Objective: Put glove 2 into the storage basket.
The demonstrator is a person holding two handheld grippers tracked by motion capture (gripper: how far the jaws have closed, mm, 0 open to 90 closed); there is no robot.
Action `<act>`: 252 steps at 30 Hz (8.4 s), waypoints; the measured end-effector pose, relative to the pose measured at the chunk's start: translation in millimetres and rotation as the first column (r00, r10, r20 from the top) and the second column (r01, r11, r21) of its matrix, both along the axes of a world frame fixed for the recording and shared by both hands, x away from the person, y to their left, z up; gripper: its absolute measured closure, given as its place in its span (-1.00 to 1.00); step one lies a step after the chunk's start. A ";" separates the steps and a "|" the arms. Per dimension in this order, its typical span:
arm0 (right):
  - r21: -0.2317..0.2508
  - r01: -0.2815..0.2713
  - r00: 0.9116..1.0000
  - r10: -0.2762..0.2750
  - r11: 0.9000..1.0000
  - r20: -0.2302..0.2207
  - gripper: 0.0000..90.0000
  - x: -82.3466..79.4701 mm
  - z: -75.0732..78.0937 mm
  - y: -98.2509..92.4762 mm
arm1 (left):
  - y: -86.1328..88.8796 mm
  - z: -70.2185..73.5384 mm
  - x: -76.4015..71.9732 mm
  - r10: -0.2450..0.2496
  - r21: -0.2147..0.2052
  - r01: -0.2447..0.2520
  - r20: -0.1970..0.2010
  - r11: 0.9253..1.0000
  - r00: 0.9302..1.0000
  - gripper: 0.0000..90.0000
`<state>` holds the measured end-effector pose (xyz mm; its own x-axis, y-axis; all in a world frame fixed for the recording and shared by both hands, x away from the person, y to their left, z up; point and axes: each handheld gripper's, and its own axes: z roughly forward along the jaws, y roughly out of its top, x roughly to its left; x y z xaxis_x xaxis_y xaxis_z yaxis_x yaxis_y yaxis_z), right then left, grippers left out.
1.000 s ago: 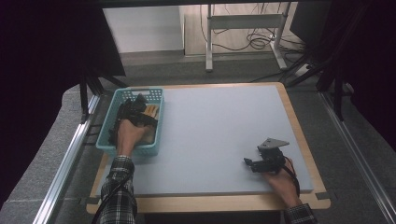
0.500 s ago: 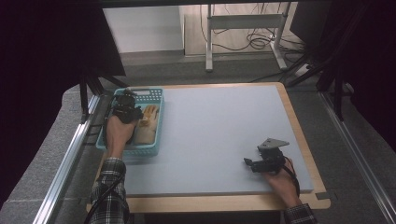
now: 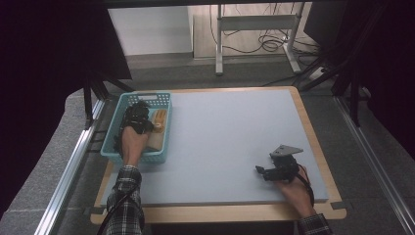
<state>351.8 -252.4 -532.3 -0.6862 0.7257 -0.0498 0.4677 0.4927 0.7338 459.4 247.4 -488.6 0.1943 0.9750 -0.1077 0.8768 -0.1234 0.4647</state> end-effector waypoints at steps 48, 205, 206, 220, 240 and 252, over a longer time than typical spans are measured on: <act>-0.001 0.001 1.000 -0.001 1.000 0.001 -0.57 -0.2 0.0 0.1 | 39.3 29.1 -28.8 0.038 -0.069 -0.026 0.190 0.997 0.981 -0.57; -0.005 0.003 1.000 -0.003 1.000 0.003 -0.59 -0.2 -0.2 0.3 | -138.4 20.7 -101.3 -0.395 -0.117 0.466 0.375 0.877 0.839 -0.98; -0.005 0.003 1.000 -0.003 1.000 0.003 -0.59 -0.2 -0.2 0.3 | -139.9 20.1 -101.7 -0.396 -0.116 0.467 0.375 0.877 0.838 -0.98; -0.006 0.001 1.000 -0.001 1.000 0.004 -0.59 -0.1 -0.2 0.2 | -160.5 13.7 -107.3 -0.436 -0.101 0.504 0.377 0.858 0.817 -0.98; -0.003 0.004 1.000 -0.004 1.000 0.003 -0.59 -0.2 -0.2 0.3 | -184.3 1.0 -120.1 -0.490 -0.093 0.560 0.382 0.823 0.783 -0.99; -0.004 0.003 1.000 -0.003 1.000 0.003 -0.59 -0.2 -0.2 0.3 | -187.7 -13.1 -125.6 -0.513 -0.109 0.586 0.373 0.803 0.773 -1.00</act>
<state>351.6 -252.0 -532.5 -0.6837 0.7278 -0.0543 0.4676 0.4939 0.7331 333.8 59.7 -501.7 0.7475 0.6508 -0.1332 0.4924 -0.4082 0.7687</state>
